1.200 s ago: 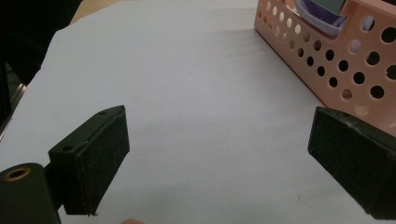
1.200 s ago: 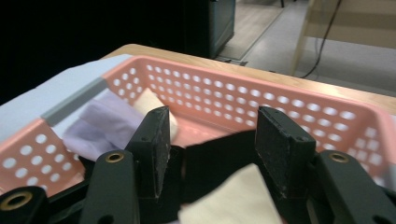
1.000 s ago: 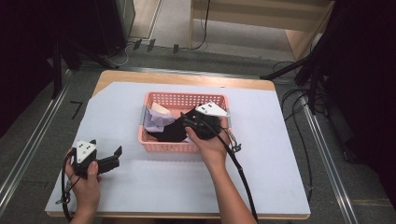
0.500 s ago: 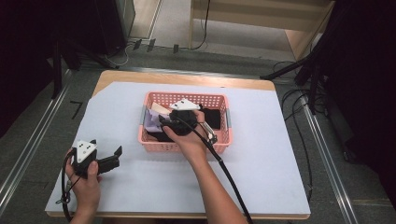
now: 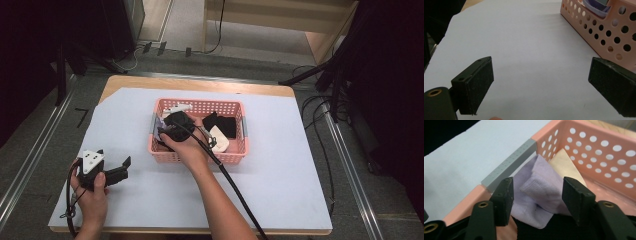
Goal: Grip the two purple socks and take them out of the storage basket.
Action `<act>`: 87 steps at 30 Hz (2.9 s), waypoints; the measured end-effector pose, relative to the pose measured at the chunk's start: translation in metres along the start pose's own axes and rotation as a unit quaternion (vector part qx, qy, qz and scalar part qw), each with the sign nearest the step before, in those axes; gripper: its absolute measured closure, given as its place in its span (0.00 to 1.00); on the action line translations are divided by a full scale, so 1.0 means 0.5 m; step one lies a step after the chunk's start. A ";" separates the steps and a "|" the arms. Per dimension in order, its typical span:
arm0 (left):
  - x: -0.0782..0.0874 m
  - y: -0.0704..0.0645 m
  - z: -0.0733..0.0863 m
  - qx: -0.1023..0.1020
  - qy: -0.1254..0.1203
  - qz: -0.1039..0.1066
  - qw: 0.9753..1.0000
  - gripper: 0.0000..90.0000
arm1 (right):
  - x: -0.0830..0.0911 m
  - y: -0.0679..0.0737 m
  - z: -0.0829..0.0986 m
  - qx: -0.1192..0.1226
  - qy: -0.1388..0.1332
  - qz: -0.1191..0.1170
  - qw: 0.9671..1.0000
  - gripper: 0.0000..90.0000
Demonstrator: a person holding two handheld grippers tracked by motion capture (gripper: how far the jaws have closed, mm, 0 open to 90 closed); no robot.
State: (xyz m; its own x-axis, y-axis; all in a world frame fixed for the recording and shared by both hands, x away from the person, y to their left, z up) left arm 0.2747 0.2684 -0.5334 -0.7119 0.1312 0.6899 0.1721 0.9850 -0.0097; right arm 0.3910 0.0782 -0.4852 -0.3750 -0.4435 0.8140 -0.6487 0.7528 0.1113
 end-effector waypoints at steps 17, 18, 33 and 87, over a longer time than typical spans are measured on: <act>-0.001 -0.001 0.000 -0.007 0.005 0.000 1.000 0.08 | -0.010 -0.001 0.004 -0.021 0.032 -0.006 0.999 0.97; -0.001 -0.001 0.000 -0.007 0.006 0.000 1.000 0.08 | -0.010 -0.001 0.004 -0.021 0.032 -0.006 0.999 0.97; -0.001 -0.001 0.001 -0.009 0.008 0.001 1.000 0.08 | -0.044 0.018 0.018 0.035 0.130 0.014 0.991 0.33; -0.005 -0.003 0.000 -0.010 0.013 -0.002 1.000 0.15 | -0.091 0.008 -0.012 0.180 0.124 0.108 0.970 0.48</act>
State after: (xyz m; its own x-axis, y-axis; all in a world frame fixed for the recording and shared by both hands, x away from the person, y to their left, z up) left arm 0.2761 0.2669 -0.5350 -0.6945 0.1239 0.7087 0.1825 0.9832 0.0069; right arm 0.4093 0.1043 -0.5182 -0.3872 -0.1300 0.9128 -0.7785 0.5765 -0.2481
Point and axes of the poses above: each handheld gripper's, and its own axes: x roughly backward along the jaws, z roughly out of its underside, y roughly to its left, the point moved 6 cm from there along -x, roughly forward along the jaws, and after that the axes turned 15 degrees about y, right-handed, at the moved point
